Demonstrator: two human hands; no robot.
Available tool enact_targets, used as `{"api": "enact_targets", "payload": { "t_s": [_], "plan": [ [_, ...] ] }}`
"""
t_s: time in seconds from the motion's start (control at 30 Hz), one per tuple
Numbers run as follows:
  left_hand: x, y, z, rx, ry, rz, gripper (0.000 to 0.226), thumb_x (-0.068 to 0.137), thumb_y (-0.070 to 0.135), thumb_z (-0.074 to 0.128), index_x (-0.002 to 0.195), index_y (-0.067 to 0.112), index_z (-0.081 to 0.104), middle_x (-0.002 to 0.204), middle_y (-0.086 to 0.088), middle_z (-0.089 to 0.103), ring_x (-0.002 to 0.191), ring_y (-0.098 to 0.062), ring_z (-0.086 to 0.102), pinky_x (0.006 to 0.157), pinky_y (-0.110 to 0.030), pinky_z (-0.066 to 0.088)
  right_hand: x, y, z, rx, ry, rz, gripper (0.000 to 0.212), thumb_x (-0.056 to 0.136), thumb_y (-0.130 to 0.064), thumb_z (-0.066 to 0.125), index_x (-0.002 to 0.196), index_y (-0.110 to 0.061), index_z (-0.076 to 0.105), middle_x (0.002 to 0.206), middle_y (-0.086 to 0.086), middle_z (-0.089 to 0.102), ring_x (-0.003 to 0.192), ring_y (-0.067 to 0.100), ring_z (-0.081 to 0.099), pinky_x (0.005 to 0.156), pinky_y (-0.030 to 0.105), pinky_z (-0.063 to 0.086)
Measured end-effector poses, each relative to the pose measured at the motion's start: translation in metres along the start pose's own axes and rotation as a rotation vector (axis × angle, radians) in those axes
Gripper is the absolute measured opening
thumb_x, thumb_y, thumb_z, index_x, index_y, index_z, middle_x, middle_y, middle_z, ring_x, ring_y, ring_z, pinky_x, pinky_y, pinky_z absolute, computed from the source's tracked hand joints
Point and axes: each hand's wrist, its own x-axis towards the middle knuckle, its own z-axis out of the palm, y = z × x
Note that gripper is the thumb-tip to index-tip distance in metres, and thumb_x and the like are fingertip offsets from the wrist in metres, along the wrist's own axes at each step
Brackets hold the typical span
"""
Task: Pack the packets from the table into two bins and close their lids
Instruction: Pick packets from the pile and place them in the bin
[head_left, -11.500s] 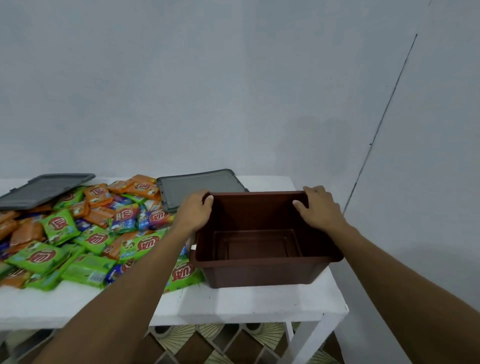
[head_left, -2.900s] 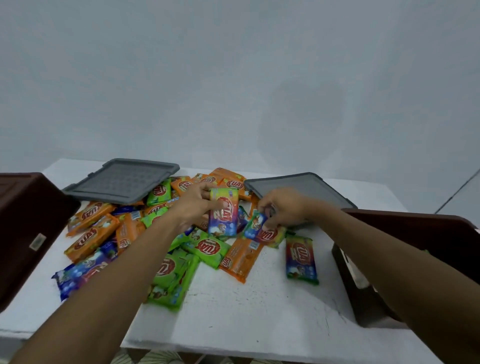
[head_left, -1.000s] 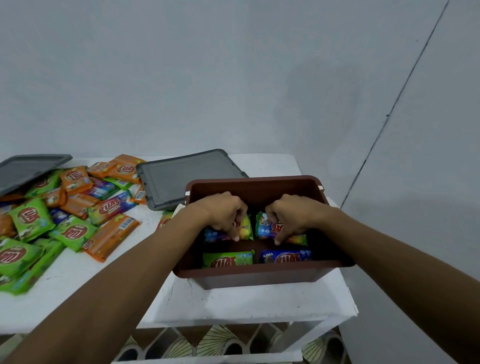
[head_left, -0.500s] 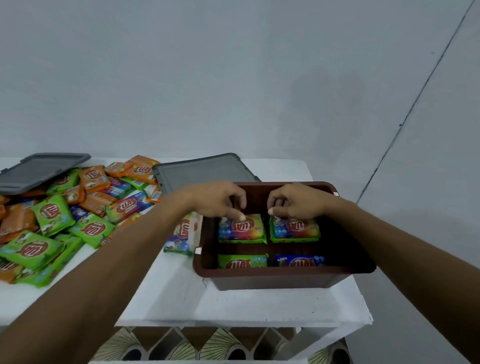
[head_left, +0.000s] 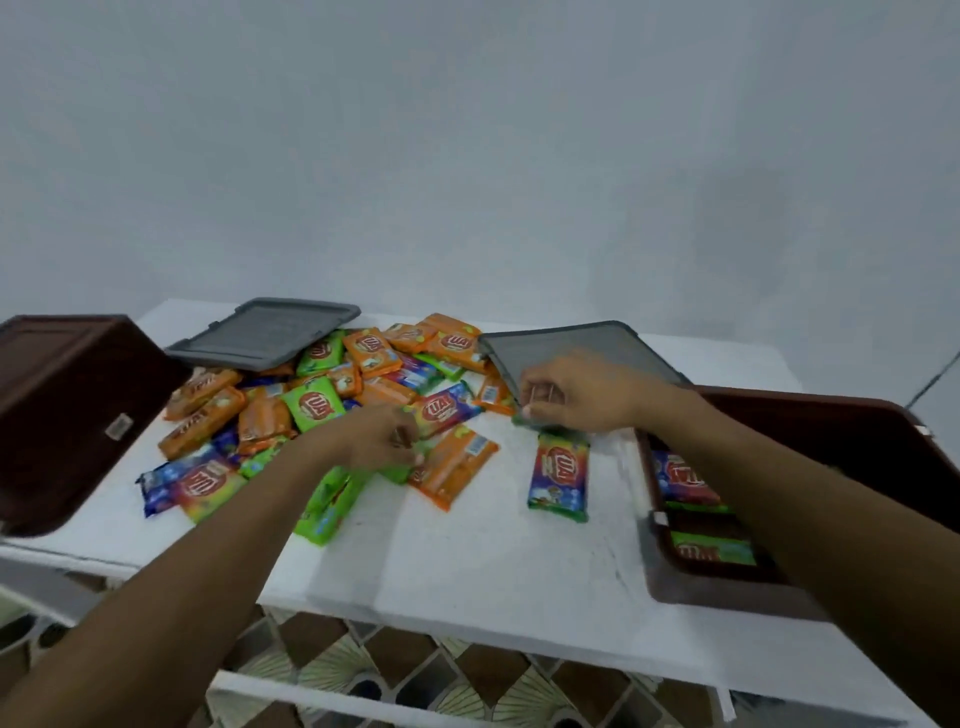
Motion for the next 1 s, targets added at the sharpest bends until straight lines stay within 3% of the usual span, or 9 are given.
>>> {"api": "enact_targets", "payload": {
  "t_s": [0.13,0.33,0.47,0.57,0.67,0.73,0.8,0.9,1.0],
  "plan": [
    [0.002,-0.031,0.010,0.077,0.046,0.130,0.046,0.083,0.030,0.073,0.126,0.020,0.059,0.127,0.001,0.050,0.118,-0.016,0.046,0.096,-0.024,0.037,0.042,-0.030,0.045,-0.111,-0.189,0.004,0.024,0.092,-0.034,0.059,0.115,-0.026,0.059,0.106,-0.005,0.063,0.092,0.010,0.058,0.075,0.026,0.045],
    [0.008,-0.047,0.014,0.168,0.018,0.253,0.069,0.084,0.033,0.072,0.144,0.024,0.040,0.144,0.000,0.043,0.130,-0.021,0.033,0.107,-0.037,0.031,0.062,-0.043,0.093,-0.168,-0.262,0.069,0.075,0.082,-0.038,0.072,0.145,-0.033,0.032,0.149,-0.006,0.039,0.136,0.017,0.036,0.109,0.039,0.036],
    [0.011,-0.053,0.015,0.199,-0.005,0.279,0.081,0.079,0.042,0.075,0.147,0.028,0.034,0.142,-0.002,0.034,0.133,-0.024,0.028,0.109,-0.043,0.025,0.055,-0.048,0.091,-0.388,-0.307,0.055,0.069,0.084,-0.055,0.063,0.144,-0.034,0.035,0.144,-0.005,0.043,0.131,0.019,0.038,0.105,0.041,0.033],
    [0.012,-0.055,0.017,0.132,0.072,0.262,0.081,0.074,0.048,0.077,0.142,0.030,0.037,0.137,0.000,0.034,0.134,-0.025,0.031,0.108,-0.045,0.018,0.052,-0.056,0.084,-0.395,-0.282,0.069,0.045,0.097,-0.048,0.047,0.136,-0.027,0.047,0.127,0.002,0.059,0.109,0.019,0.054,0.091,0.037,0.046],
    [0.011,-0.054,0.016,-0.052,0.193,0.234,0.075,0.074,0.052,0.076,0.134,0.028,0.038,0.136,0.002,0.041,0.128,-0.024,0.041,0.106,-0.043,0.025,0.049,-0.061,0.083,-0.131,-0.224,0.257,0.031,0.103,-0.036,0.036,0.121,-0.017,0.053,0.114,0.006,0.064,0.091,0.017,0.059,0.077,0.031,0.051],
    [0.007,-0.047,0.011,-0.387,0.299,0.185,0.072,0.077,0.048,0.075,0.134,0.024,0.036,0.125,0.005,0.049,0.117,-0.017,0.051,0.092,-0.030,0.042,0.042,-0.059,0.084,0.227,-0.103,0.382,0.028,0.104,-0.032,0.034,0.113,-0.014,0.053,0.109,0.007,0.063,0.090,0.017,0.062,0.077,0.030,0.053],
    [0.000,-0.036,0.004,-0.701,0.371,0.113,0.074,0.083,0.043,0.071,0.141,0.018,0.032,0.123,0.010,0.047,0.113,-0.010,0.049,0.086,-0.018,0.042,0.033,-0.060,0.083,0.573,0.050,0.474,0.024,0.104,-0.028,0.036,0.107,-0.013,0.054,0.097,0.005,0.065,0.082,0.015,0.065,0.070,0.027,0.054],
    [0.005,-0.028,0.000,-0.870,0.299,0.034,0.061,0.089,0.045,0.062,0.137,0.014,0.040,0.115,0.019,0.051,0.111,-0.007,0.047,0.088,-0.027,0.038,0.025,-0.065,0.076,1.020,0.157,0.607,0.025,0.104,-0.026,0.039,0.112,-0.008,0.054,0.095,0.007,0.067,0.076,0.013,0.067,0.066,0.025,0.056],
    [0.006,-0.020,-0.007,-0.953,0.208,-0.001,0.074,0.077,0.071,0.057,0.129,0.018,0.052,0.127,0.007,0.059,0.117,-0.015,0.054,0.097,-0.036,0.045,0.023,-0.068,0.065,0.973,0.162,0.638,0.027,0.100,-0.034,0.047,0.113,-0.012,0.056,0.101,0.010,0.069,0.079,0.016,0.068,0.071,0.030,0.058]
  ]
}}
